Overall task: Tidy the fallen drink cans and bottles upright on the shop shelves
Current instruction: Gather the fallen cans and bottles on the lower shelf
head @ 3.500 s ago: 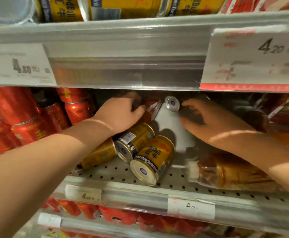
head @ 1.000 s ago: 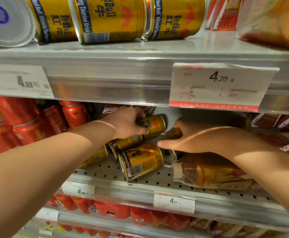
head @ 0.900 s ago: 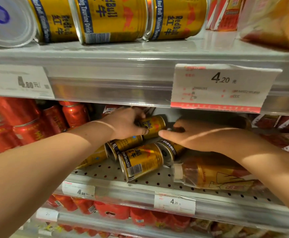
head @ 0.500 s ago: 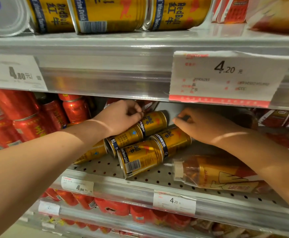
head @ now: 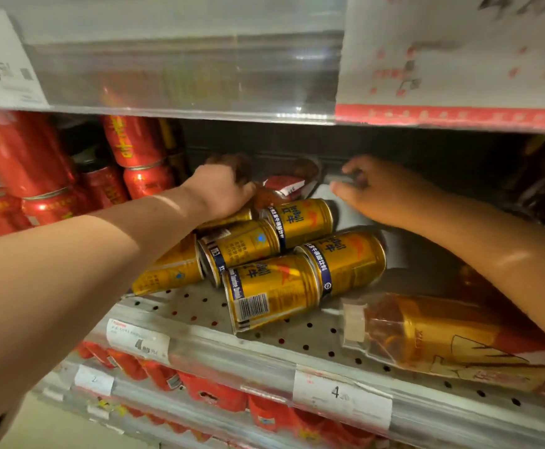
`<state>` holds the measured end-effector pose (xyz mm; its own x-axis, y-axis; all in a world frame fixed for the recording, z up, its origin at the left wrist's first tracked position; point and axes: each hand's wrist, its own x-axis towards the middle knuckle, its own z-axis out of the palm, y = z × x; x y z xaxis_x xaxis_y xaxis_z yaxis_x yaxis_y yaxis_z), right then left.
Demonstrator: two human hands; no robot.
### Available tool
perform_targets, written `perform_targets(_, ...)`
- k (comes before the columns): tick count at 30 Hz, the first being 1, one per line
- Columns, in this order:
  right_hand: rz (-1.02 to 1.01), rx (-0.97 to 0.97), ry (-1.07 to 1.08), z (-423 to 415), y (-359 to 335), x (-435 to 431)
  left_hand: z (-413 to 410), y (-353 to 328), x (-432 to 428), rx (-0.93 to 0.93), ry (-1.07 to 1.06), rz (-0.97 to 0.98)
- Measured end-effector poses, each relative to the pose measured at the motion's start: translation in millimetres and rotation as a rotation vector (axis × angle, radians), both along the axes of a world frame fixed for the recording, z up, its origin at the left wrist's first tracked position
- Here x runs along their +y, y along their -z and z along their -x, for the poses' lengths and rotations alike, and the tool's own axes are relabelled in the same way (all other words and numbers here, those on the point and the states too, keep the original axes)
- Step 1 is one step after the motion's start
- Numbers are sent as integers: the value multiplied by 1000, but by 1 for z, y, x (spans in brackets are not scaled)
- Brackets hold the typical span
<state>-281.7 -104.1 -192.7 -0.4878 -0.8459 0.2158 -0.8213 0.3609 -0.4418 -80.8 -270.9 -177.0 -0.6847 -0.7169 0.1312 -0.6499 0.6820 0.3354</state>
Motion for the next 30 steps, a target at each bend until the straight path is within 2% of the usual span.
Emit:
perform_targets(3,37,-104,2,2,3,-34,4,6,-19,-23,-10,7)
perform_targets(6,-15,-76,-119,1,5,-55,7,10,-30,-40,-8,-13)
perform_targets(9,-61,36,-195,3,-1,-70,15,7,-37,-156,-15,-41)
perform_targets(12,-104,172,-251,7,-9,-84,22,3,-41,-183,-12,-112)
perform_targets(16,-273,496,-264,15,-7,-91,20,6,-50,-63,-41,-176)
perform_targets(18,-352,559,-289,19,-6,-93,17,7,-59,-31,-7,-205)
perform_targets(20,-365,564,-352,20,-7,-99,11,6,-63,-14,-7,-217)
perform_targets(23,-346,552,-421,17,-16,-104,8,10,-67,65,-4,-132)
perform_targets(26,-350,514,-383,19,-19,-98,4,8,-63,190,9,-70)
perform_targets(30,-329,366,-316,25,-6,-86,-8,-2,-55,292,54,-114)
